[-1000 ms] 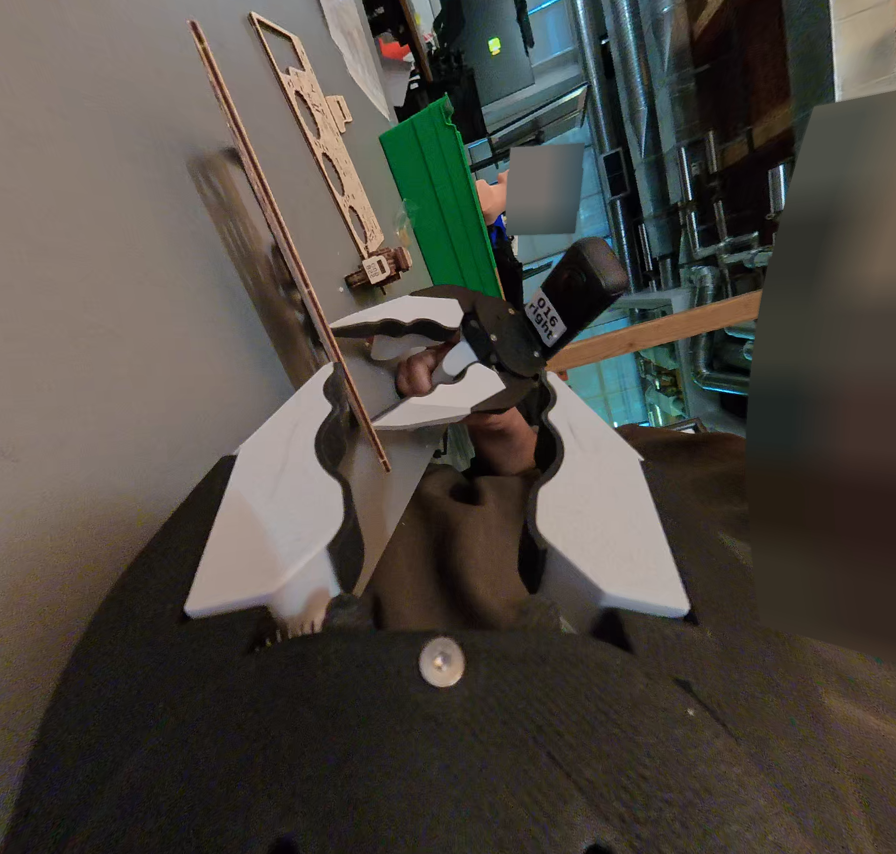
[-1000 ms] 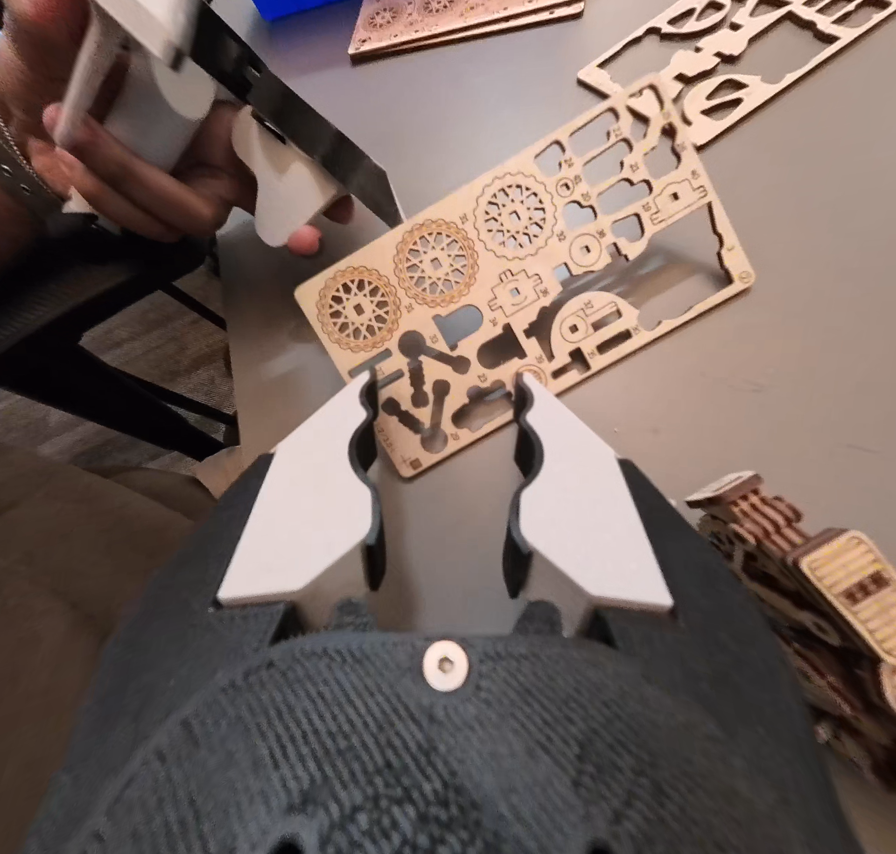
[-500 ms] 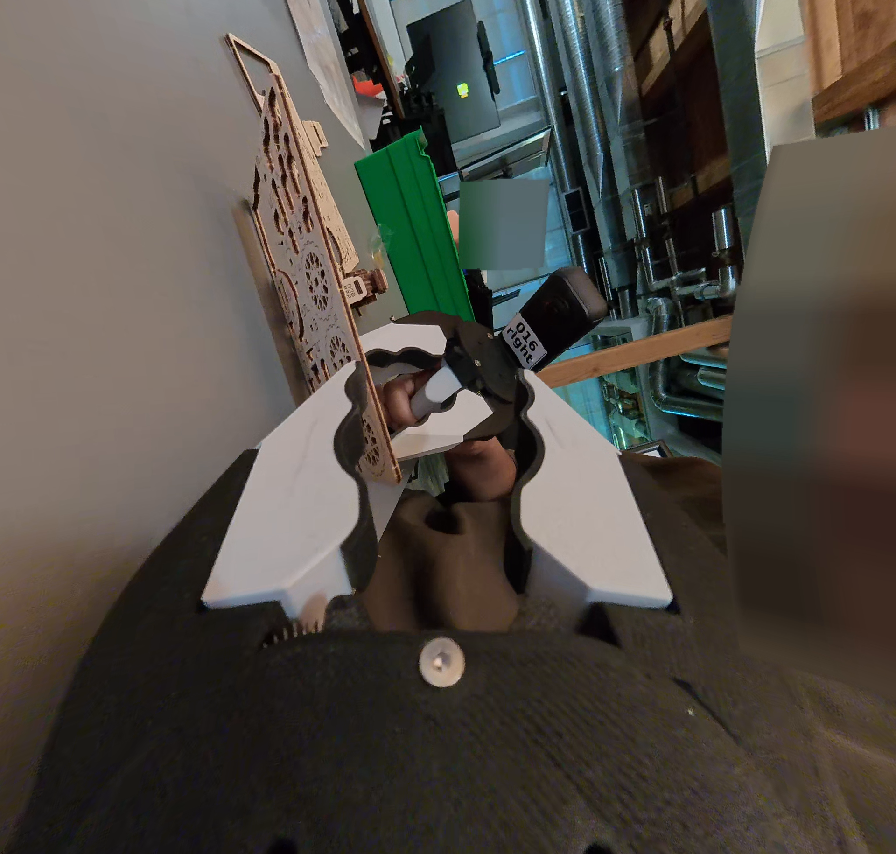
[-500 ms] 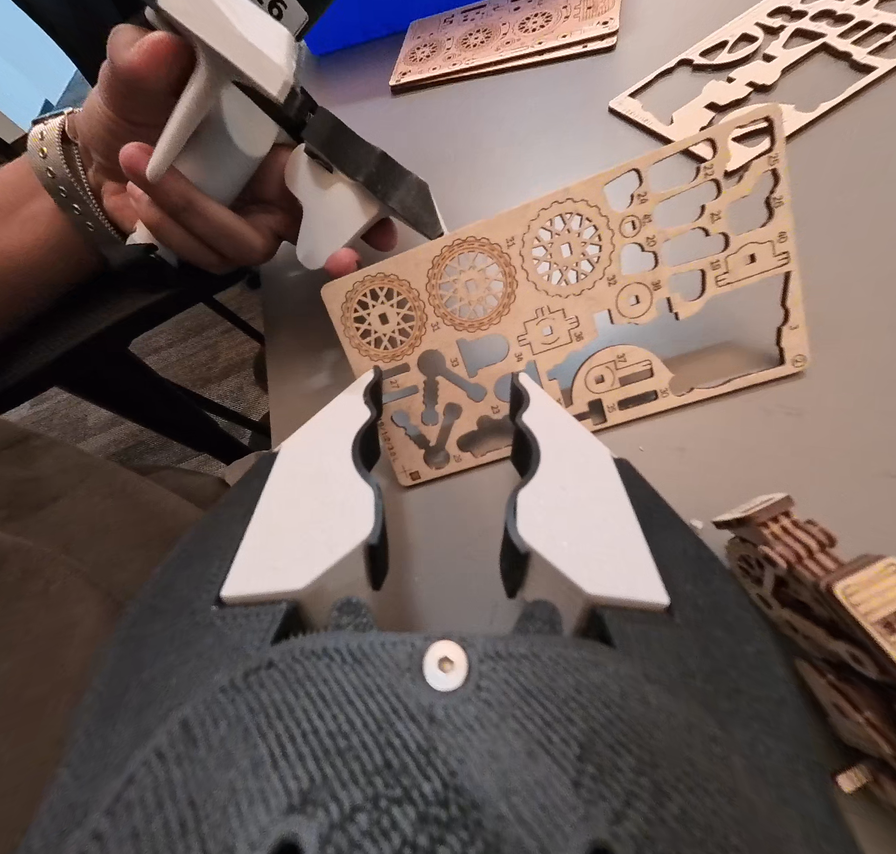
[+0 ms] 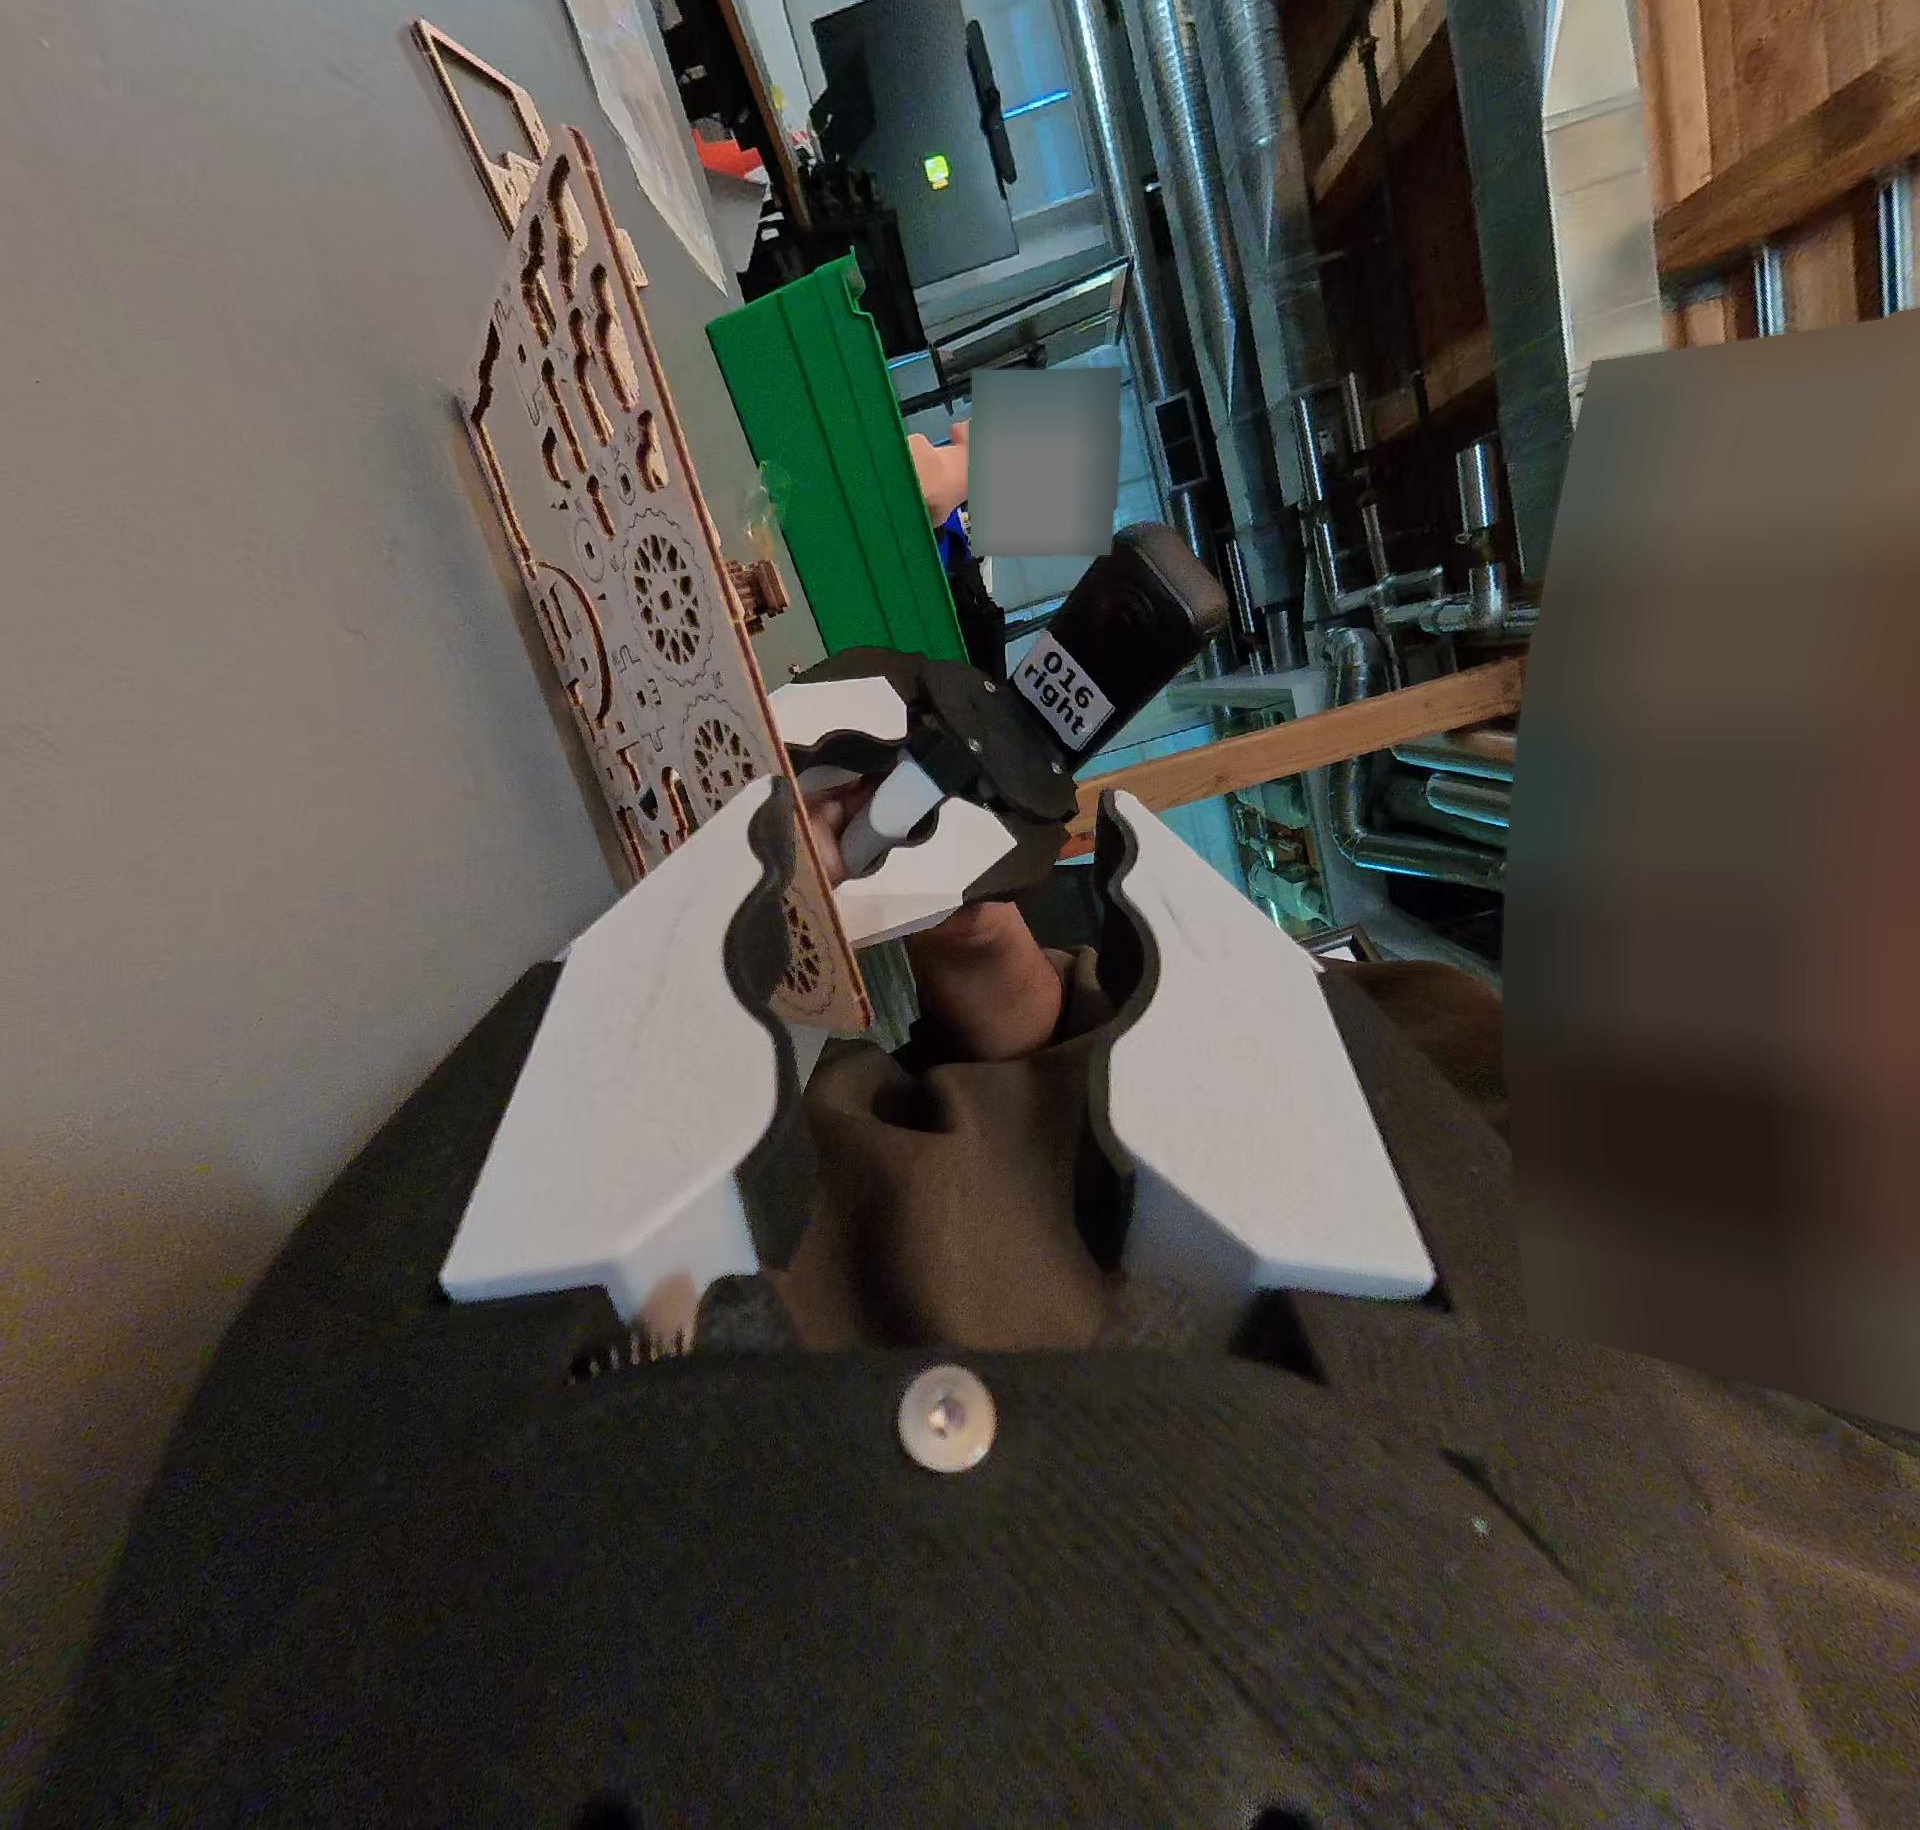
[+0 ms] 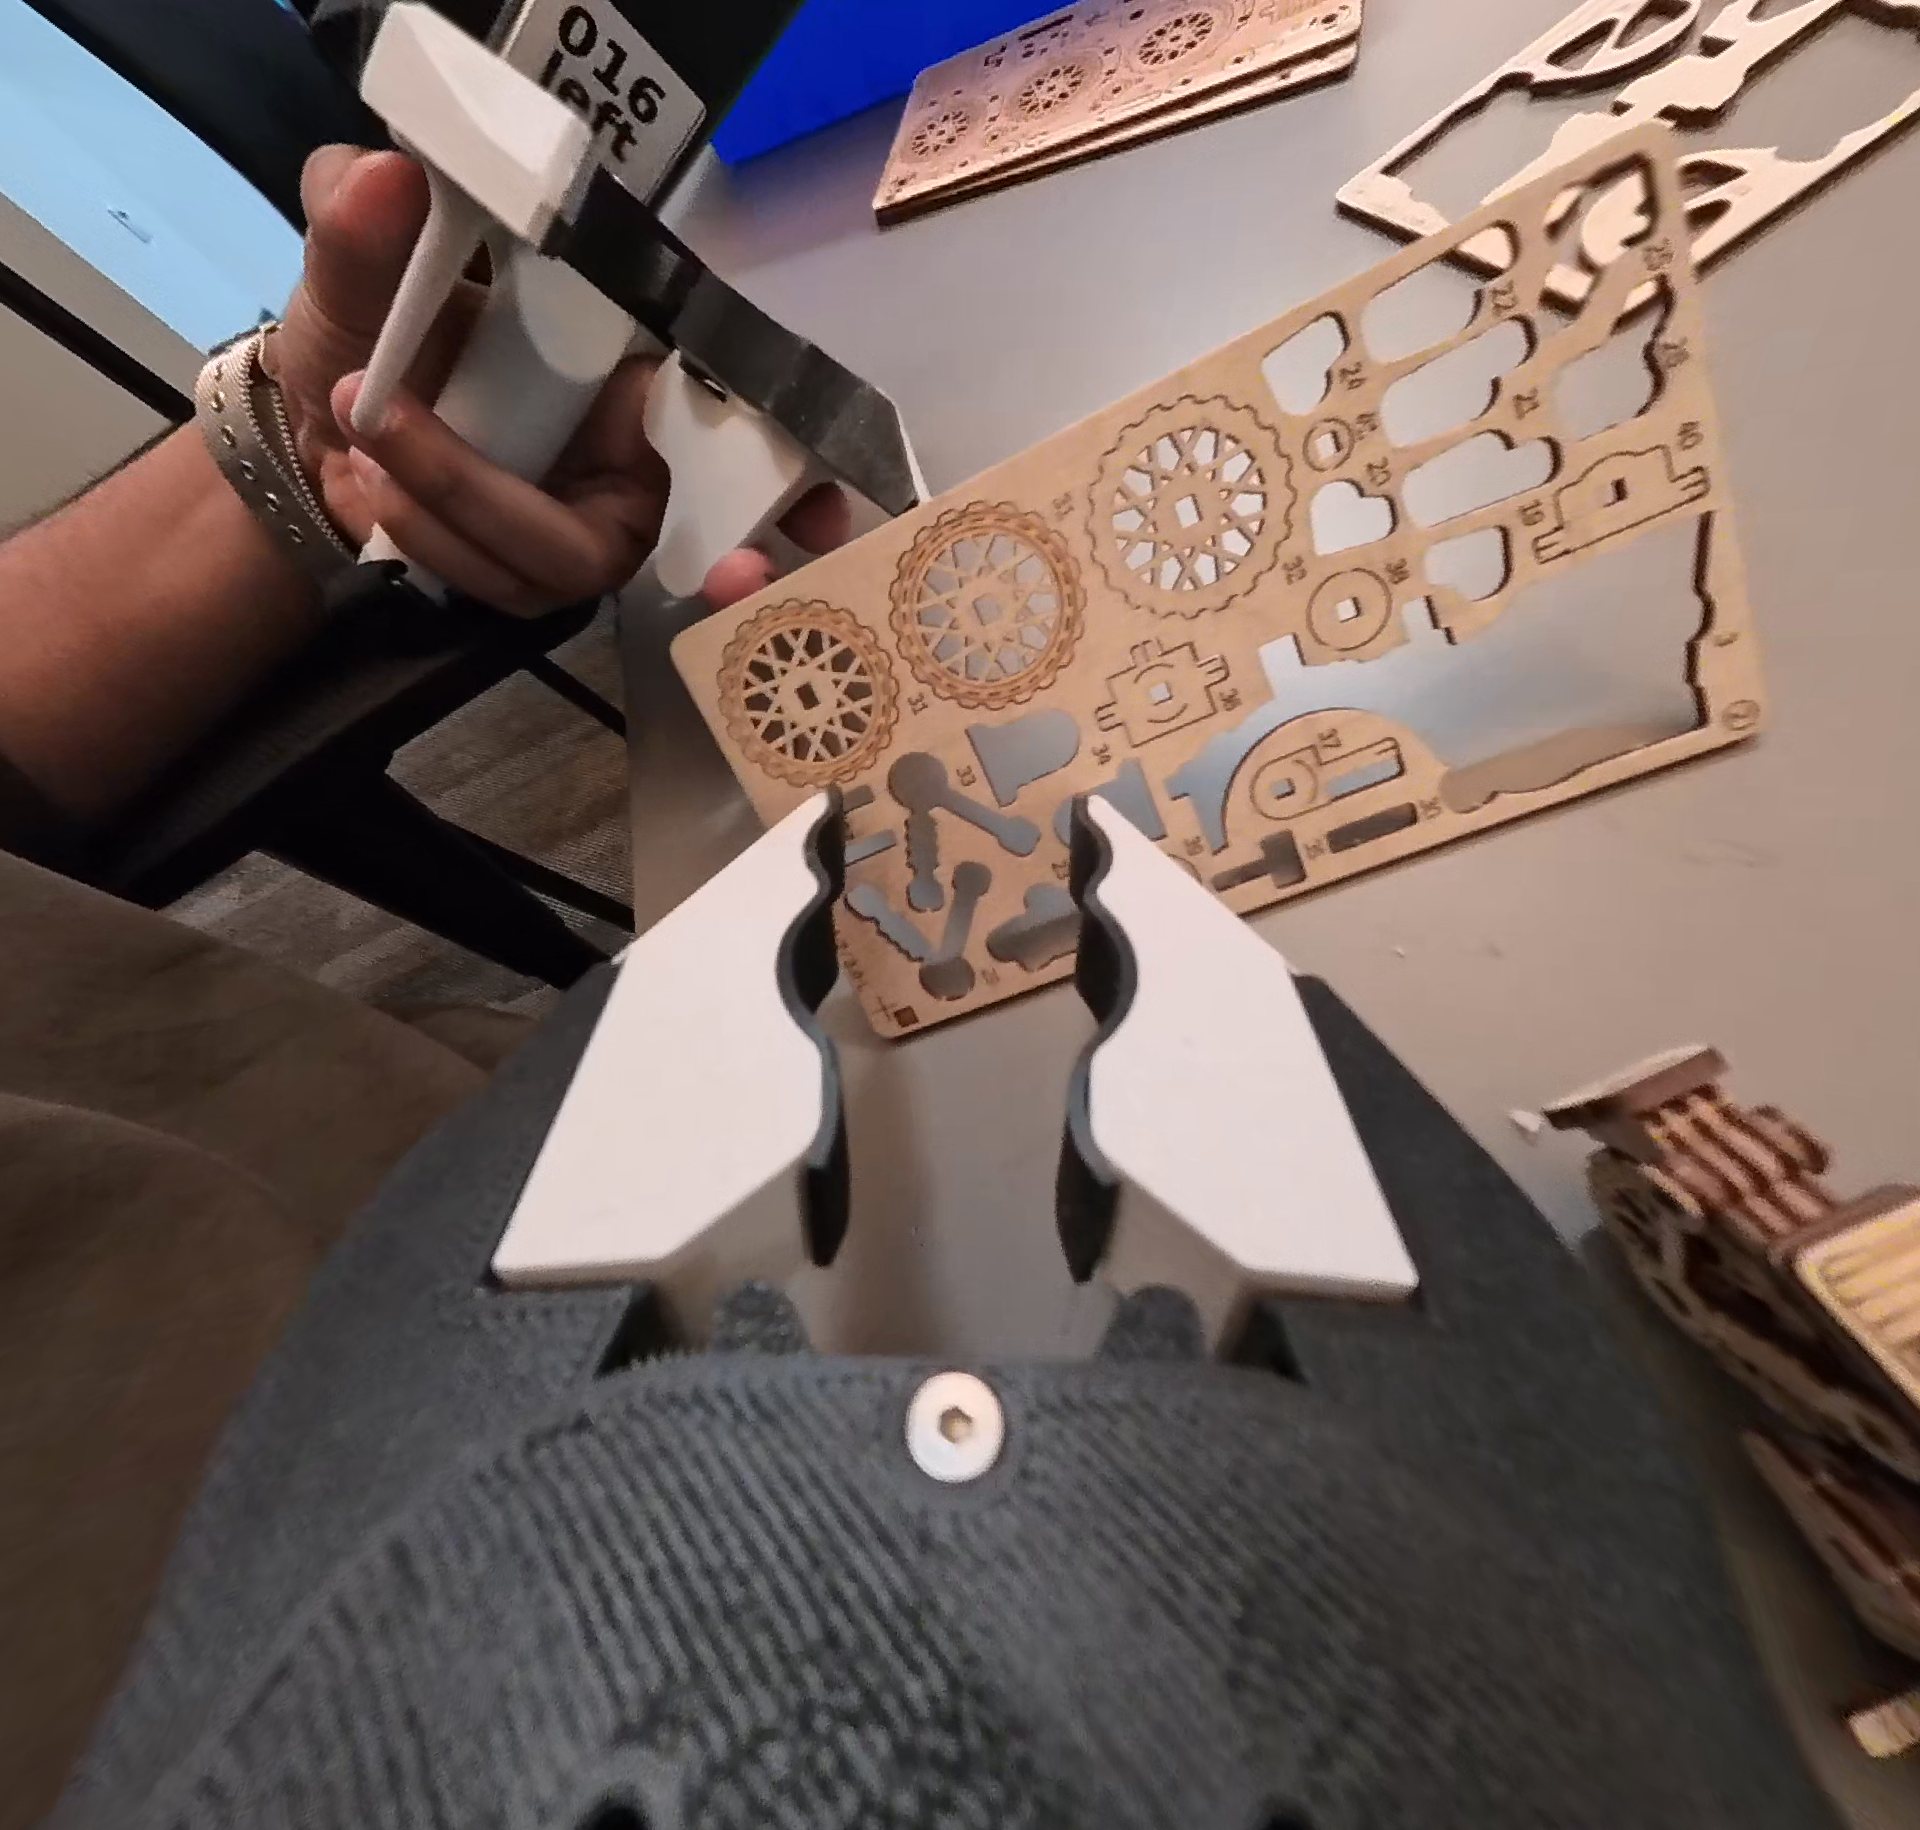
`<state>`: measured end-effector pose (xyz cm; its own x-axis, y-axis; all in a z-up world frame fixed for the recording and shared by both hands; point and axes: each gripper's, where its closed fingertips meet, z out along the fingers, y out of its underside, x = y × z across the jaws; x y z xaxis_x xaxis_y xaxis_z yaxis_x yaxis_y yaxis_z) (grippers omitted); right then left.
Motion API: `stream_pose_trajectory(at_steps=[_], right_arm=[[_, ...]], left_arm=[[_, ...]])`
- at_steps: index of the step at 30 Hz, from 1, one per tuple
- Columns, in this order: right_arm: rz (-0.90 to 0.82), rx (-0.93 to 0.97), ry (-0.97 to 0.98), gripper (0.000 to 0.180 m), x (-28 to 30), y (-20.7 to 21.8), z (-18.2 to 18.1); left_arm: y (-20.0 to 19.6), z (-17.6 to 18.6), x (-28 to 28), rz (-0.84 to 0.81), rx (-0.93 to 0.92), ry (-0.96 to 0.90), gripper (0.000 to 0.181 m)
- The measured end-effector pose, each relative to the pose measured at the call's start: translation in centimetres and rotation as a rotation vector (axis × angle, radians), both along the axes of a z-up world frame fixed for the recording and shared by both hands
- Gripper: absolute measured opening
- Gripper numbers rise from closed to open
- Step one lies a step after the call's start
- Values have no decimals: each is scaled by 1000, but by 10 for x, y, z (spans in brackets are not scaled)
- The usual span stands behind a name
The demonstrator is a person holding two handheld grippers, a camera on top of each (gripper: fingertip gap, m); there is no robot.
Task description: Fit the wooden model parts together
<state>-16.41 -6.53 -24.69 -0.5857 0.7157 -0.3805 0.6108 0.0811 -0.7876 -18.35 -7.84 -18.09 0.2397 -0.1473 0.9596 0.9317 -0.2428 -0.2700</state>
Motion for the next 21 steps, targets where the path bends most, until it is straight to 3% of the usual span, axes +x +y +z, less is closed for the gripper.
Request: stream_pose_trajectory(at_steps=[19, 21], right_arm=[[-4, -64, -60, 34, -2, 2, 0], [-21, -59, -76, 22, -3, 4, -1]], left_arm=[[-1, -1, 0, -11, 2, -4, 55], [-1, -1, -1, -8, 4, -8, 55]])
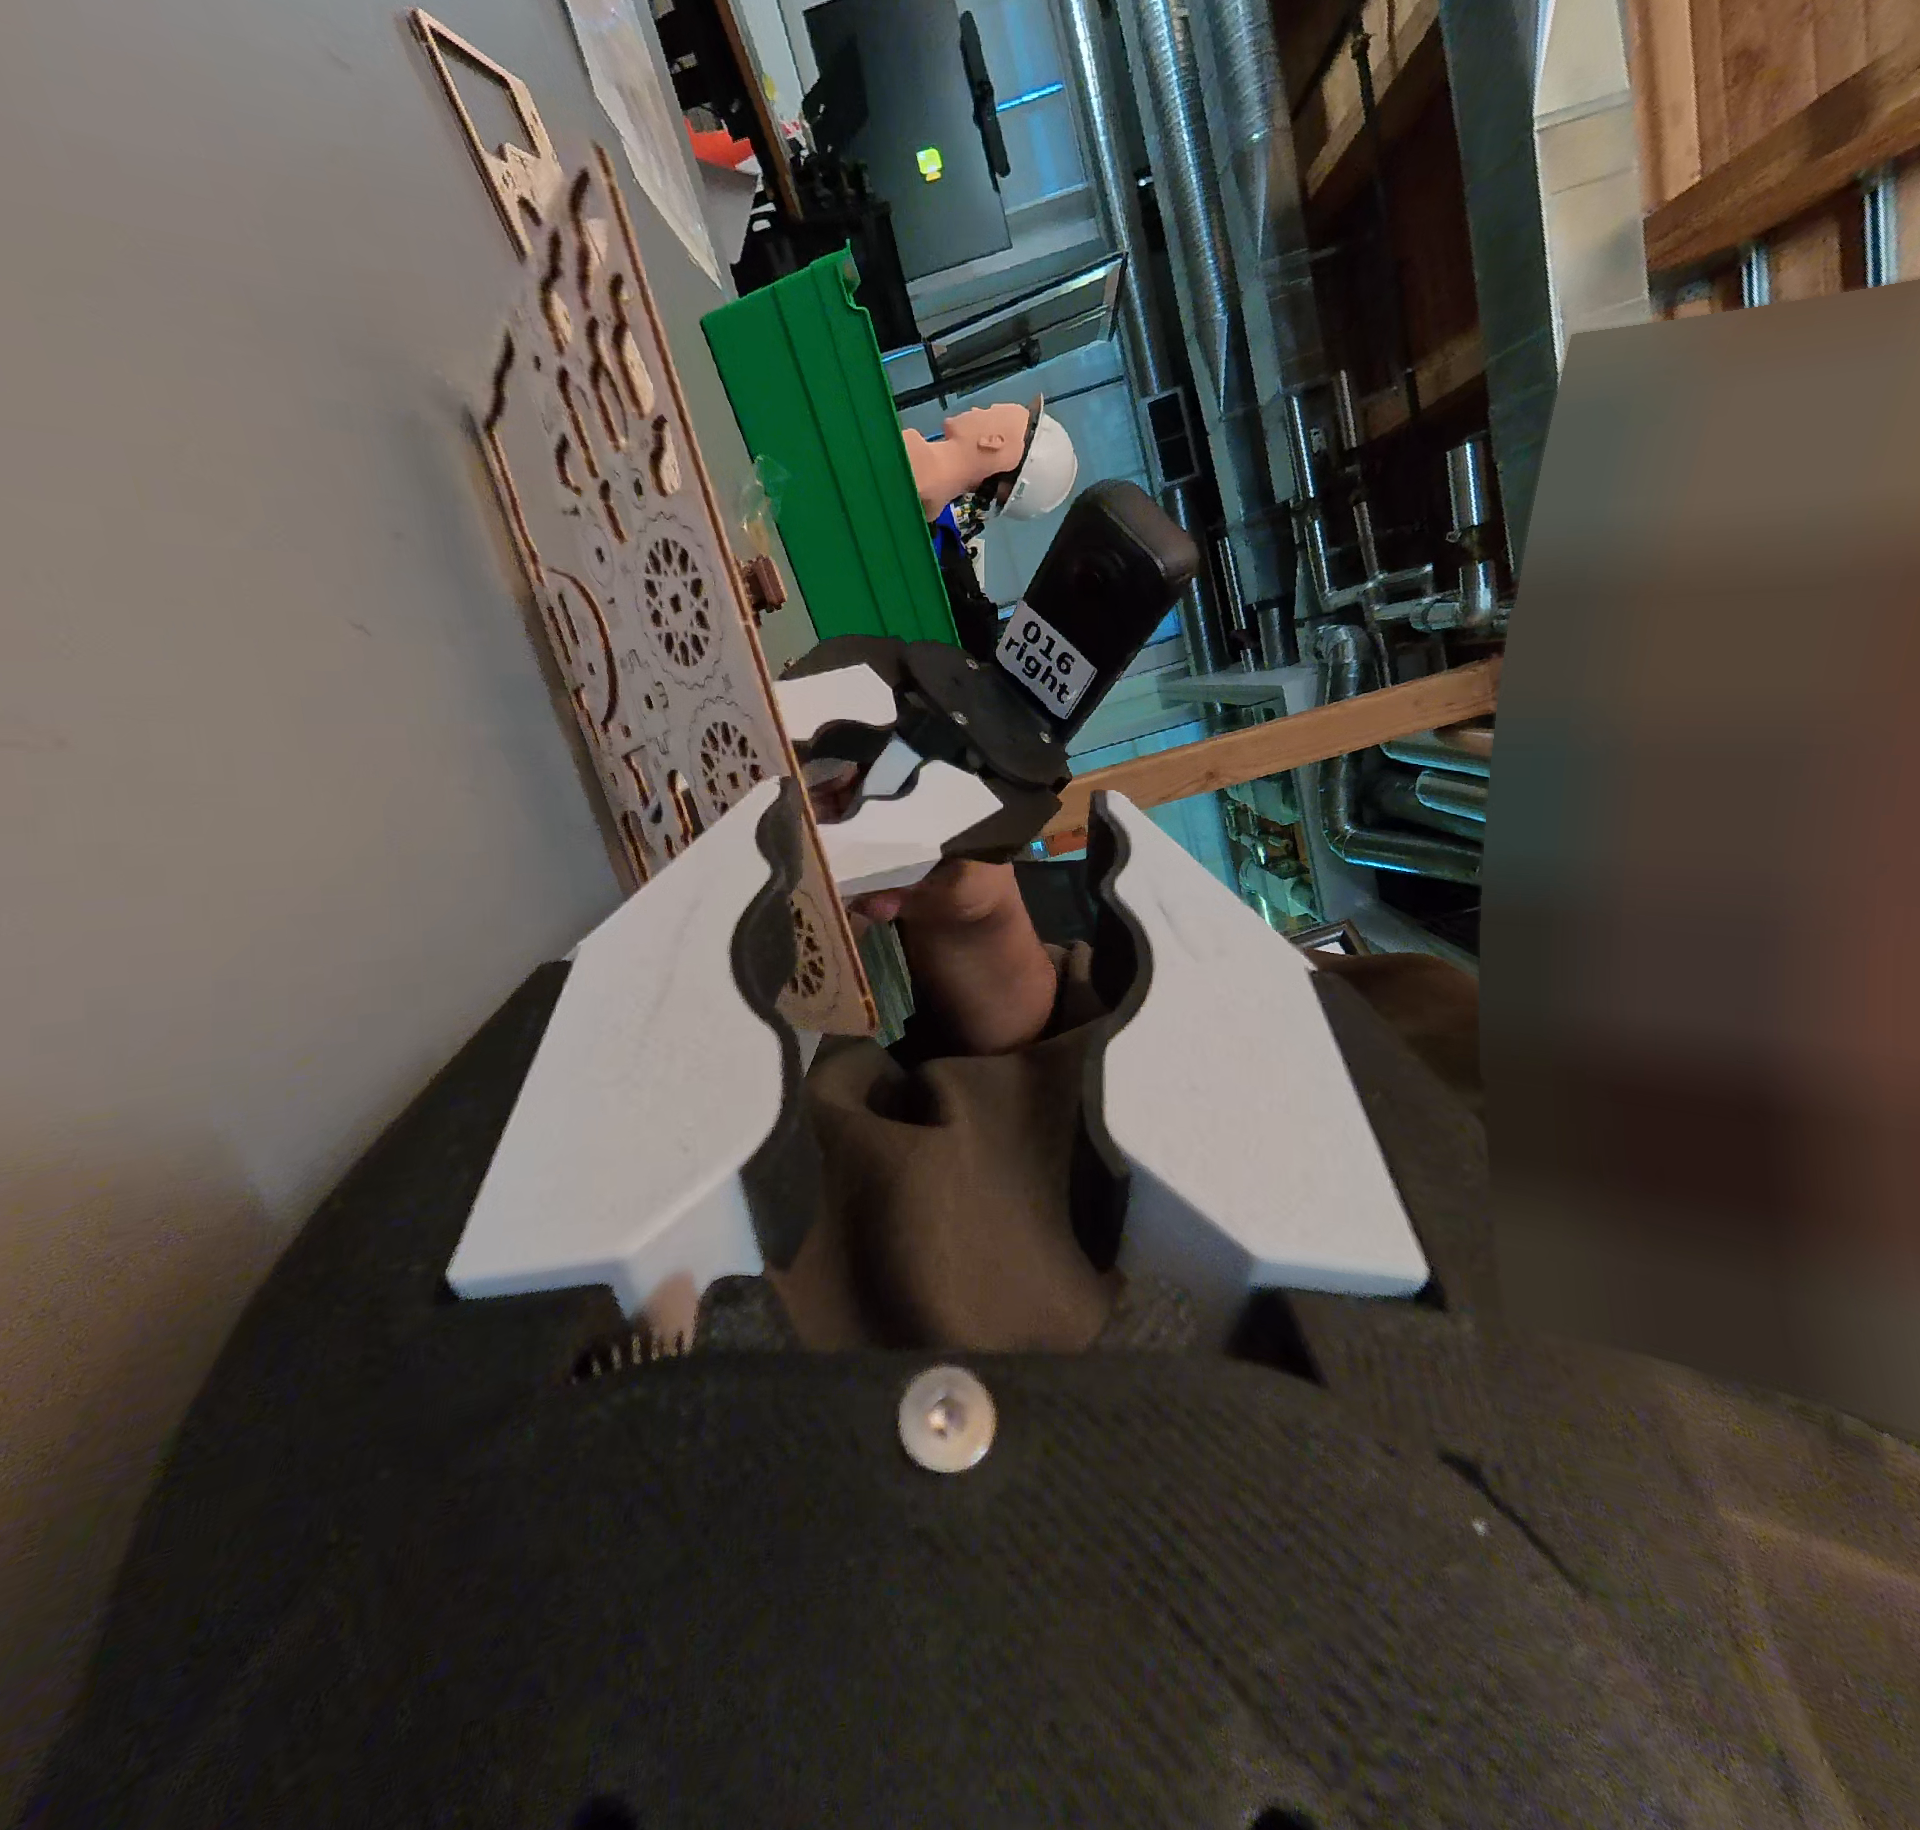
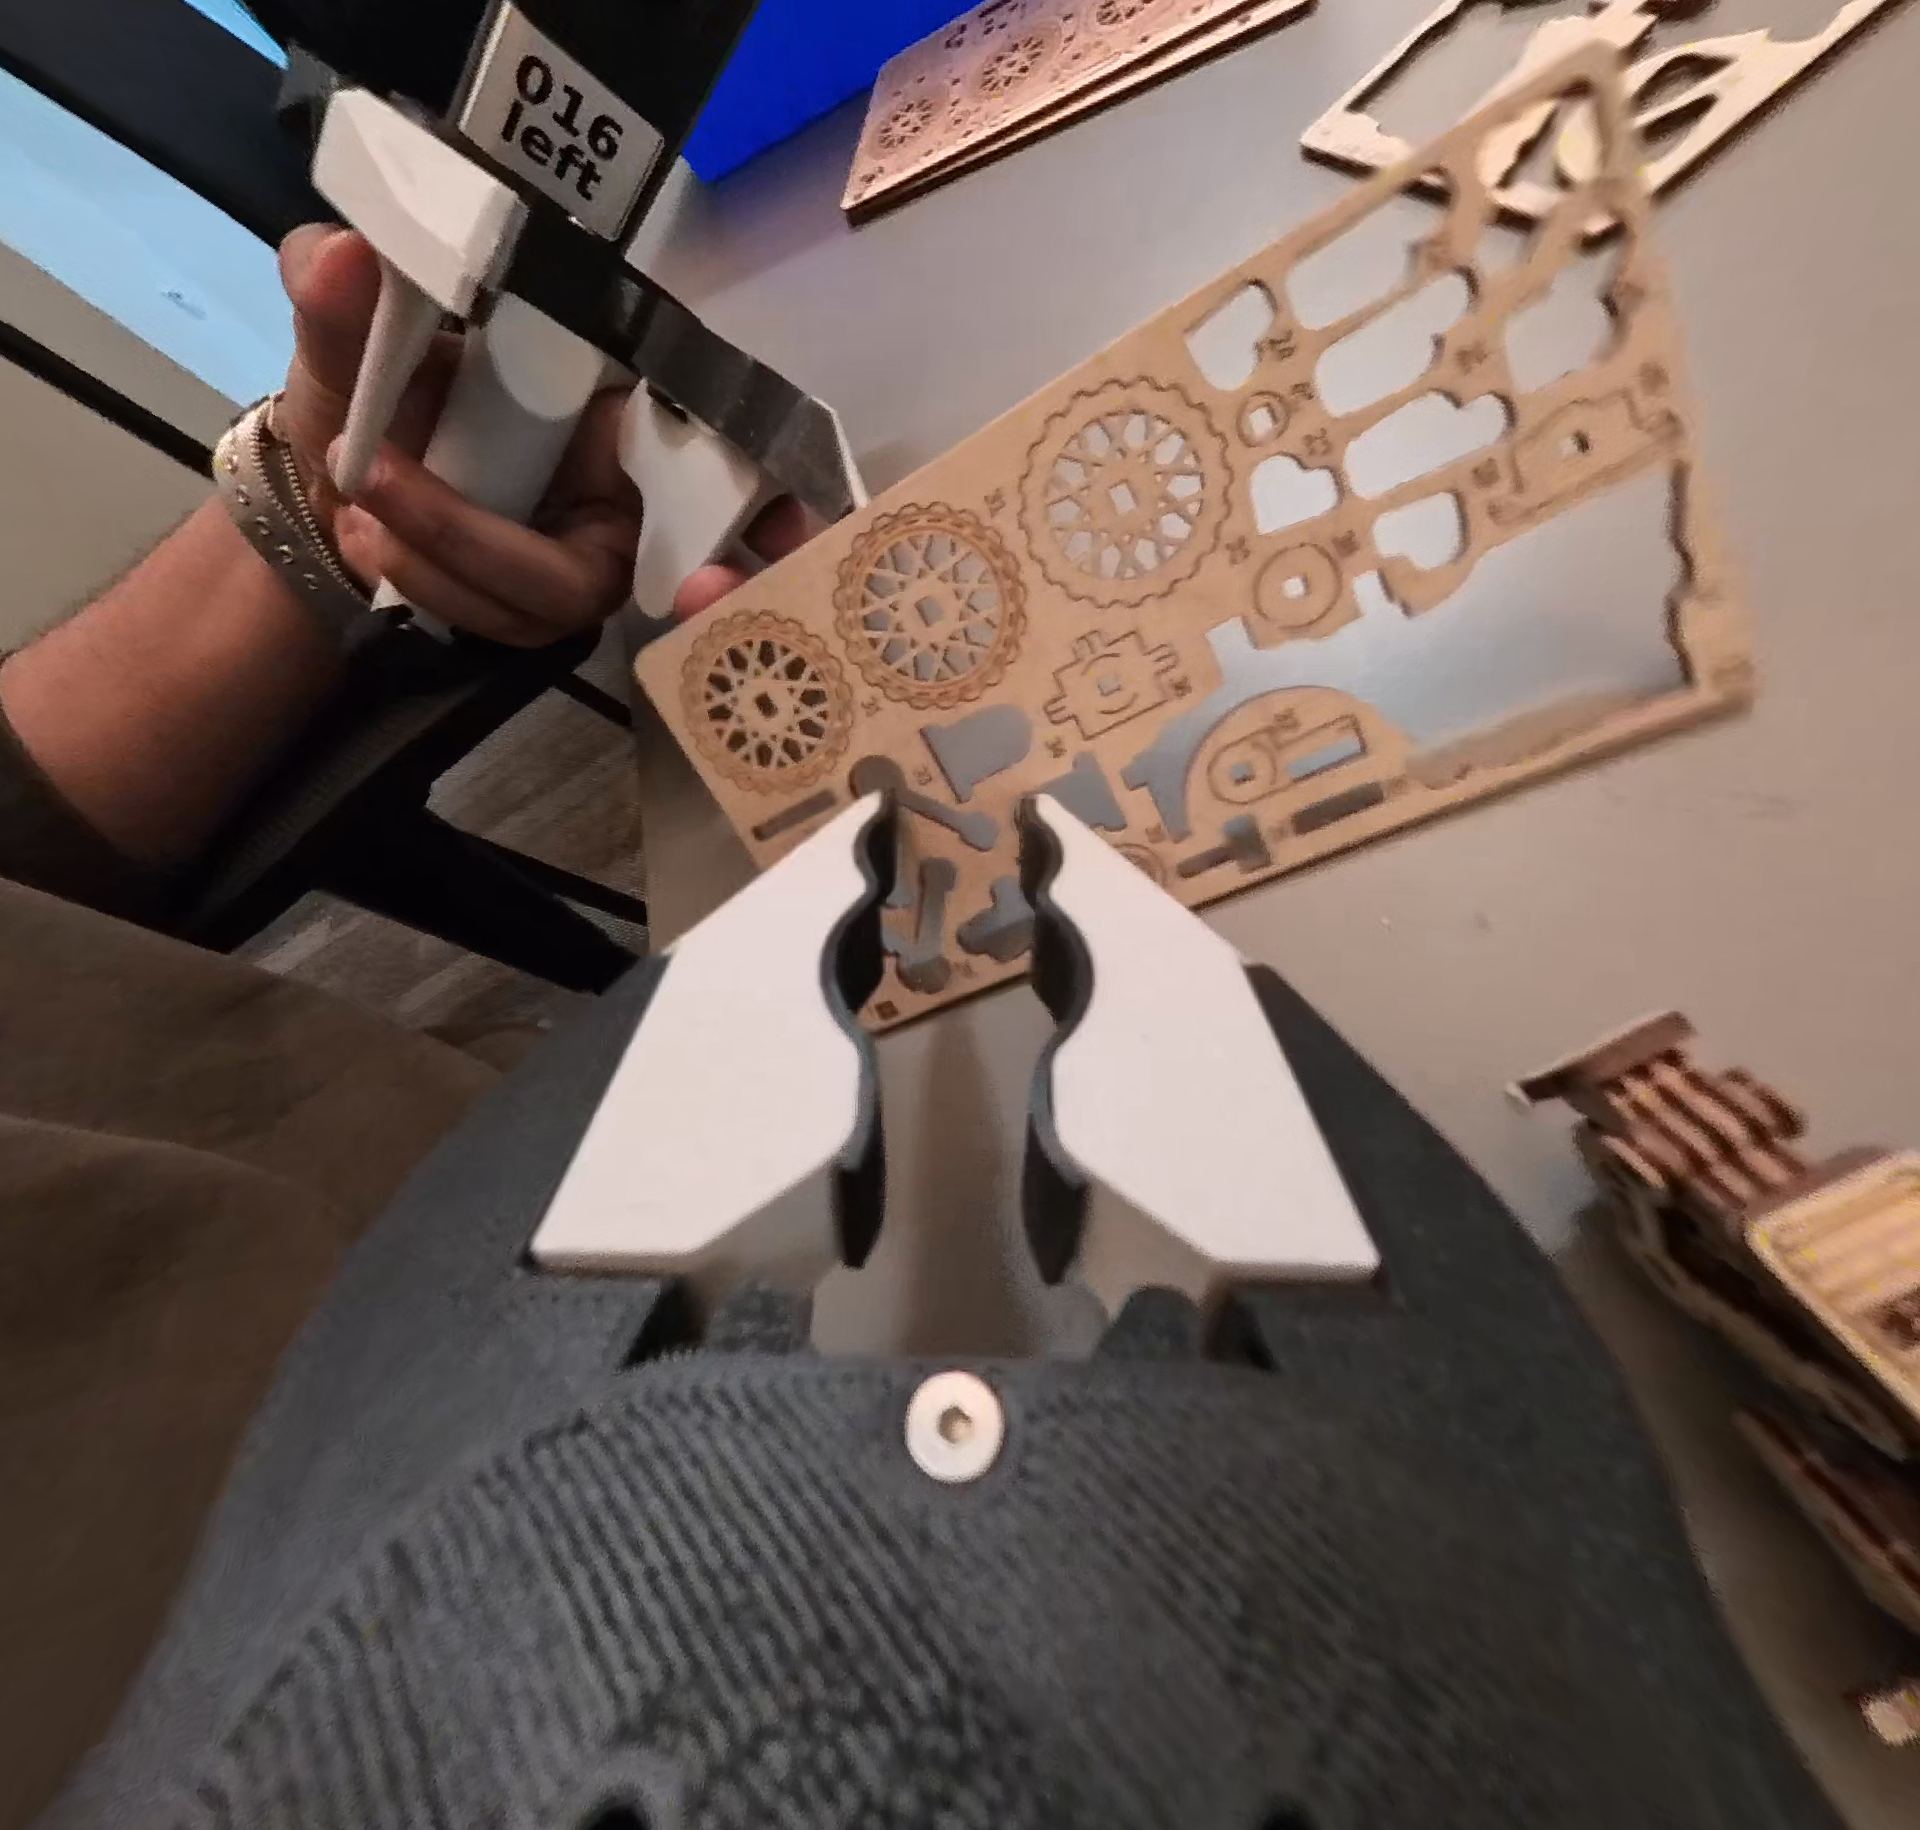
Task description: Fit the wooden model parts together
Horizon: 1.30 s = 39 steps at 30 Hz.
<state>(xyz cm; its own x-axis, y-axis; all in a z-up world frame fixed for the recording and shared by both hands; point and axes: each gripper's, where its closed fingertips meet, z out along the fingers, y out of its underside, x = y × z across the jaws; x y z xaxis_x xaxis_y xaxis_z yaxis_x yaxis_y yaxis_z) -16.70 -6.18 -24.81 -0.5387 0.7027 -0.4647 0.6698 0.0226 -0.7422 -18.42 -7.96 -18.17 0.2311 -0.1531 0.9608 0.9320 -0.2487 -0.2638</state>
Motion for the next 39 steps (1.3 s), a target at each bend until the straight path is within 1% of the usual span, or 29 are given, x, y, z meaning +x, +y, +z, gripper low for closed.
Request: stream_pose_trajectory(at_steps=[3, 12, 17, 19, 20, 25, 26, 28, 29, 32, 35, 37, 39], right_arm=[[-12, -3, -15, 22, -1, 1, -1], [-1, 37, 20, 24, 0, 1, 0], [-16, 45, 48, 21, -1, 2, 5], [-25, 61, 68, 6, -3, 6, 6], [-23, 59, 73, 4, -2, 6, 7], [8, 89, 67, 5, 1, 0, 1], [12, 88, 86, 2, 1, -3, 3], [16, 83, 126, 1, 1, -7, 9], [17, 91, 141, 2, 0, -7, 11], [22, 139, 146, 3, 1, -5, 5], [42, 179, 134, 3, 2, -8, -4], [55, 202, 142, 3, 3, -11, -5], [58, 224, 151, 2, 4, -12, -6]], left_arm=[[0, -1, 0, 1, -4, 3, 54], [1, 2, 6, -15, 6, 29, 54], [-1, 7, 5, -19, 30, 18, 54], [-2, 8, 2, -5, 36, 16, 53], [-2, 8, 0, 8, 34, 15, 53], [2, 2, 7, -26, 3, 35, 48], [4, -4, 12, -45, -30, 56, 47], [7, -10, 16, -52, -64, 104, 40], [7, -11, 18, -58, -78, 117, 44], [10, -25, 16, -33, -168, 198, 43], [12, -43, 16, -23, -295, 347, 43], [12, -56, 18, -35, -382, 463, 36], [12, -68, 14, -12, -469, 572, 18]])
